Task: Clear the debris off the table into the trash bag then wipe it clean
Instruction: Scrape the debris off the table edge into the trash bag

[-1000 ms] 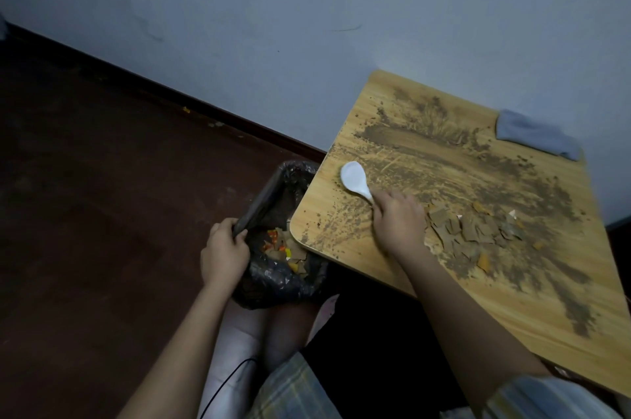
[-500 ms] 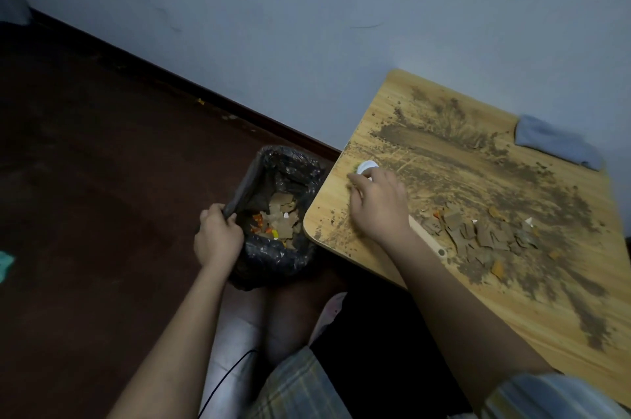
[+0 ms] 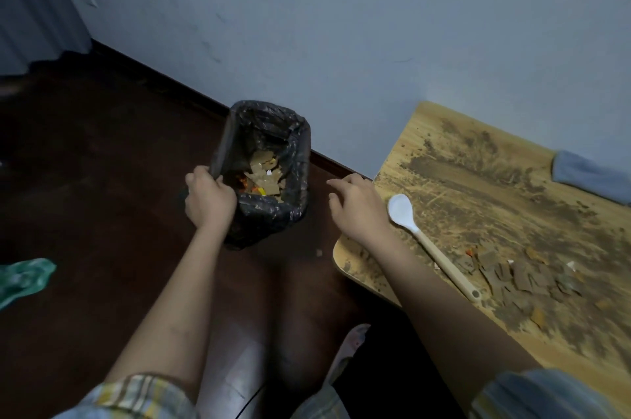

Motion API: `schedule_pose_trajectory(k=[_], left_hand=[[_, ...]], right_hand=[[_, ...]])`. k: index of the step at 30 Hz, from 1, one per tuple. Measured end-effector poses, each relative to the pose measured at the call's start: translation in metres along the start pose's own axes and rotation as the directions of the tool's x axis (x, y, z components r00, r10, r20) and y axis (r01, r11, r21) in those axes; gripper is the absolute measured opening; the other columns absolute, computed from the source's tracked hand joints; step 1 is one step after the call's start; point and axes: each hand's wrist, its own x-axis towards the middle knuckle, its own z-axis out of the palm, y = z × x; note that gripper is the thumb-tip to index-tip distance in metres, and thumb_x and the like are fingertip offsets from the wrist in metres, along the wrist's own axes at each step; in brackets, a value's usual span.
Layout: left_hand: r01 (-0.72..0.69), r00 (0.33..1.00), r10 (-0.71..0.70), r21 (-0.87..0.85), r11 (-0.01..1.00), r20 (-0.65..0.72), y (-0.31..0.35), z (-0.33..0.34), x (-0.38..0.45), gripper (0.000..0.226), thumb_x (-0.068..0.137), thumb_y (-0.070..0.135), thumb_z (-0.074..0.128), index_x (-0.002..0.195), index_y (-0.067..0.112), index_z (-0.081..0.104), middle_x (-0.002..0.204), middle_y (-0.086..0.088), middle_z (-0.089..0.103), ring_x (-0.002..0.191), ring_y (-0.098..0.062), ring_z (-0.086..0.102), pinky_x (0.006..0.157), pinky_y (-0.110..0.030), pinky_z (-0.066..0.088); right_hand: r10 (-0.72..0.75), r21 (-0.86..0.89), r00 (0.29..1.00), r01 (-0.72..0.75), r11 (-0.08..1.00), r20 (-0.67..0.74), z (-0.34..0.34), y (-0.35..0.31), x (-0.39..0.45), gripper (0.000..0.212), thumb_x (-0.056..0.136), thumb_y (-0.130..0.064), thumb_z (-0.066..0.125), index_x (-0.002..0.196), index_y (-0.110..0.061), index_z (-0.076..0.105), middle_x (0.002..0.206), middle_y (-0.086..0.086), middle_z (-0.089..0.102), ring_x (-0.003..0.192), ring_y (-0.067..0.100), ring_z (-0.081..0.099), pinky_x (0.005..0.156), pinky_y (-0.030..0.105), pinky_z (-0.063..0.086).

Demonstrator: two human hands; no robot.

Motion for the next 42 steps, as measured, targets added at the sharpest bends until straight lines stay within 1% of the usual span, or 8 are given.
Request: schedule_pose_trajectory(k=[7,11,14,21,26,30,36,42], left_hand=[[-0.101,0.995,0.1,-0.108,0.989,-0.01,0.08,-0.012,0.019,0.024,0.097,0.017,0.046,0.119,0.009,0.053,0.124,-0.013,0.049,0.107,-0.041,0.055,0.088,-0.042,0.041],[-0.175,0.983,0.182,-0.162,0.971,0.027,0.13,-0.009,0.01,0.024,0.096,0.017,0.047,0.118,0.008,0.054,0.126,-0.014,0.05,0.109,-0.041,0.054,0.089,-0.041,0.04],[-0.262,0.96,0.273,-0.159,0.952,0.052,0.166,-0.005,-0.002,0.026,0.097,0.018,0.046,0.119,0.006,0.053,0.126,-0.015,0.05,0.11,-0.042,0.053,0.087,-0.042,0.041],[-0.461,0.845,0.491,-0.178,0.869,0.21,0.234,0.02,-0.032,0.026,0.096,0.028,0.05,0.113,0.008,0.052,0.116,-0.013,0.053,0.102,-0.036,0.056,0.073,-0.035,0.036],[-0.612,0.667,0.618,-0.168,0.773,0.416,0.269,0.042,-0.059,0.046,0.096,0.054,0.037,0.108,0.014,0.054,0.106,-0.005,0.058,0.1,-0.029,0.057,0.071,-0.034,0.039],[-0.734,0.54,0.793,-0.304,0.607,0.28,0.287,0.054,-0.089,0.033,0.1,0.03,0.037,0.126,0.014,0.052,0.122,-0.009,0.052,0.103,-0.028,0.056,0.078,-0.034,0.041],[-0.949,0.041,0.977,-0.297,0.103,0.208,0.315,0.072,-0.129,0.048,0.08,0.008,0.043,0.126,0.013,0.057,0.132,-0.013,0.047,0.118,-0.036,0.038,0.091,-0.047,0.038],[-0.97,-0.244,0.933,-0.077,-0.231,0.264,0.329,0.085,-0.166,0.038,0.074,0.005,0.071,0.109,0.021,0.069,0.135,-0.008,0.052,0.134,-0.03,0.037,0.106,-0.044,0.019]], right_hand=[[0.263,0.485,0.957,-0.291,0.825,0.127,-0.03,-0.016,0.039,0.072,0.096,-0.059,0.037,0.153,-0.018,0.017,0.151,0.007,0.038,0.137,0.028,0.038,0.108,0.042,0.038],[0.406,0.72,0.896,-0.401,0.566,0.18,-0.06,-0.011,0.054,0.043,0.096,-0.048,0.047,0.131,-0.022,0.044,0.122,-0.003,0.053,0.099,0.021,0.058,0.075,0.04,0.058],[0.463,0.736,0.88,-0.384,0.558,0.108,-0.083,0.005,0.059,0.004,0.094,-0.023,0.052,0.095,-0.026,0.053,0.102,0.004,0.061,0.083,0.016,0.057,0.07,0.032,0.048],[0.613,0.77,0.788,-0.426,0.475,0.058,-0.137,0.071,0.043,0.02,0.089,-0.004,0.047,0.099,-0.011,0.063,0.085,0.009,0.063,0.076,0.023,0.058,0.066,0.027,0.043],[0.709,0.757,0.704,-0.446,0.478,-0.033,-0.165,0.127,0.009,0.022,0.09,-0.003,0.047,0.101,-0.013,0.063,0.089,0.006,0.063,0.075,0.016,0.055,0.06,0.023,0.039],[0.766,0.723,0.633,-0.475,0.501,-0.115,-0.179,0.163,-0.027,0.021,0.09,-0.004,0.05,0.101,-0.016,0.063,0.099,0.01,0.066,0.089,0.025,0.06,0.075,0.031,0.048],[0.803,0.648,0.538,-0.52,0.556,-0.256,-0.208,0.201,-0.089,0.02,0.091,-0.003,0.05,0.095,-0.02,0.06,0.097,0.006,0.063,0.098,0.03,0.058,0.078,0.031,0.045],[0.82,0.589,0.506,-0.588,0.554,-0.267,-0.236,0.219,-0.137,0.023,0.092,-0.009,0.051,0.107,-0.022,0.063,0.104,0.006,0.063,0.102,0.03,0.057,0.087,0.035,0.046]])
